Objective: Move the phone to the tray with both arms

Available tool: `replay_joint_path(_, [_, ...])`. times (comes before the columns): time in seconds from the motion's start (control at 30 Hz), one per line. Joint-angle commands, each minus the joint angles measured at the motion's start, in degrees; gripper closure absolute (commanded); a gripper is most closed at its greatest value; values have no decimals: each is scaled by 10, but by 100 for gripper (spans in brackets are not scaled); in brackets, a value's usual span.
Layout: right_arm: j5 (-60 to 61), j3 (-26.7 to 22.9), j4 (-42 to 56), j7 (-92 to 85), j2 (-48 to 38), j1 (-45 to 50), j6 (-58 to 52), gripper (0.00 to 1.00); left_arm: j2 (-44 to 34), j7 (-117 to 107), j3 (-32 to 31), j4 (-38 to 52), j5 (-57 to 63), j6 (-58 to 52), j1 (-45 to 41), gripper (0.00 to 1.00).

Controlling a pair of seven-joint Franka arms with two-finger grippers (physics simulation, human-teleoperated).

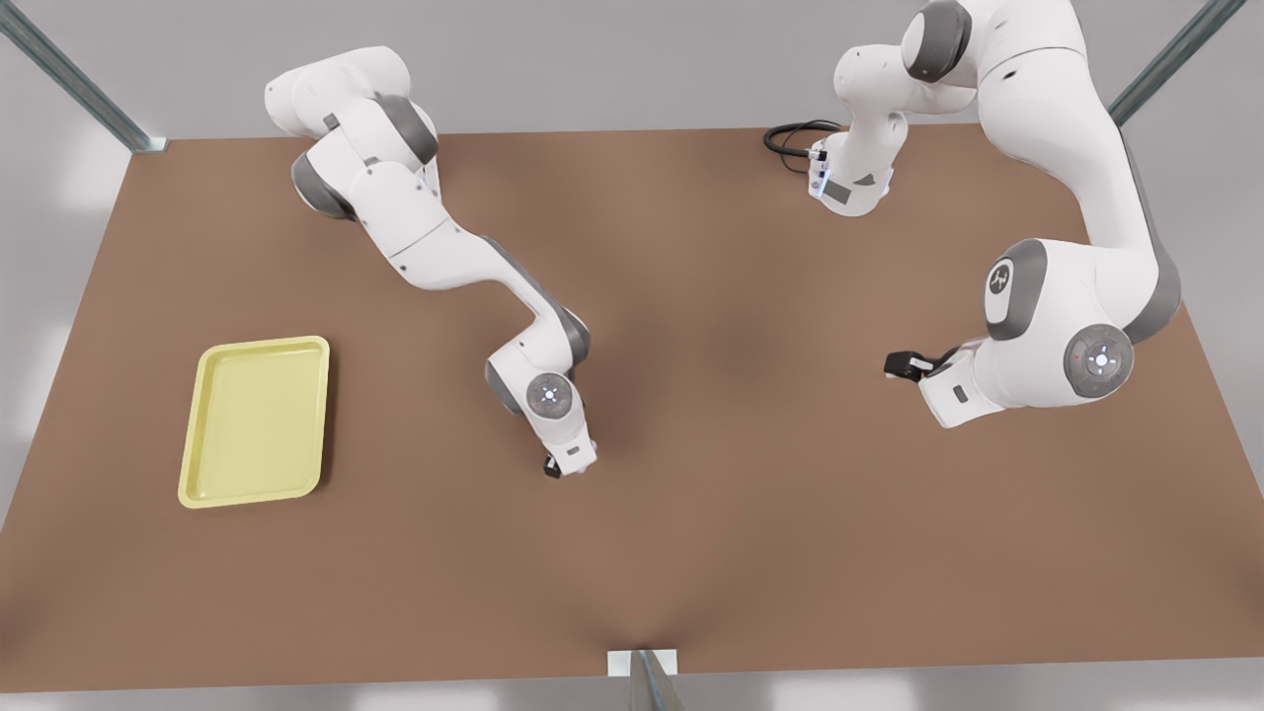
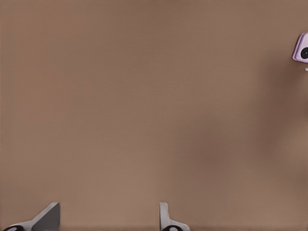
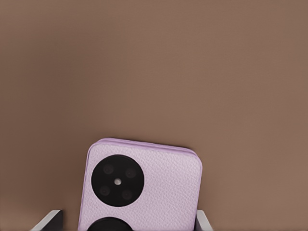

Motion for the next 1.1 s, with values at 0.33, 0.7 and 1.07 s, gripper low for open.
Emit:
replay_joint_path(0.33, [-8, 0, 0, 18, -1, -2, -1, 27, 1, 1, 0, 0, 0, 1, 0, 0])
replay_joint_path(0.7, [-4, 2, -2, 22, -44, -20, -51, 22, 1, 1, 0, 1, 0, 0, 0, 0])
replay_joint_path(1.07, [22, -25, -337, 43, -306, -155, 36, 25, -3, -1, -2, 2, -3, 1, 0, 0])
